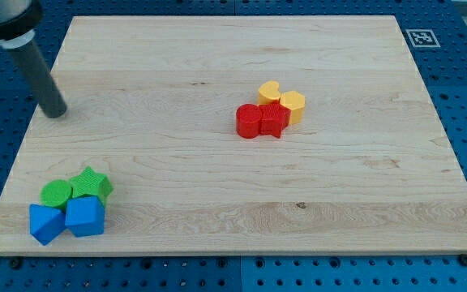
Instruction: Place the blue triangle towards the bottom of the green star
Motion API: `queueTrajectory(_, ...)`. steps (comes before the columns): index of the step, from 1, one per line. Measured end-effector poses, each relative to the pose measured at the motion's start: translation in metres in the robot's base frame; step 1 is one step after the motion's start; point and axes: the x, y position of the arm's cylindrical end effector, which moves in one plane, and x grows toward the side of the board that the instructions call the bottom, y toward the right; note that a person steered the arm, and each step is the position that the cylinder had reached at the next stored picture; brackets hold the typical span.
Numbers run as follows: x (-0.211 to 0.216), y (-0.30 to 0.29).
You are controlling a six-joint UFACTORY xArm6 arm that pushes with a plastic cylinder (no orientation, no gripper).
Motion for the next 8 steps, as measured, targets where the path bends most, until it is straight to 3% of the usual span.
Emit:
queueTrajectory(2, 0.1, -0.026)
queueTrajectory(5, 0.185, -0.025)
queueTrajectory(8, 0.184, 0.069)
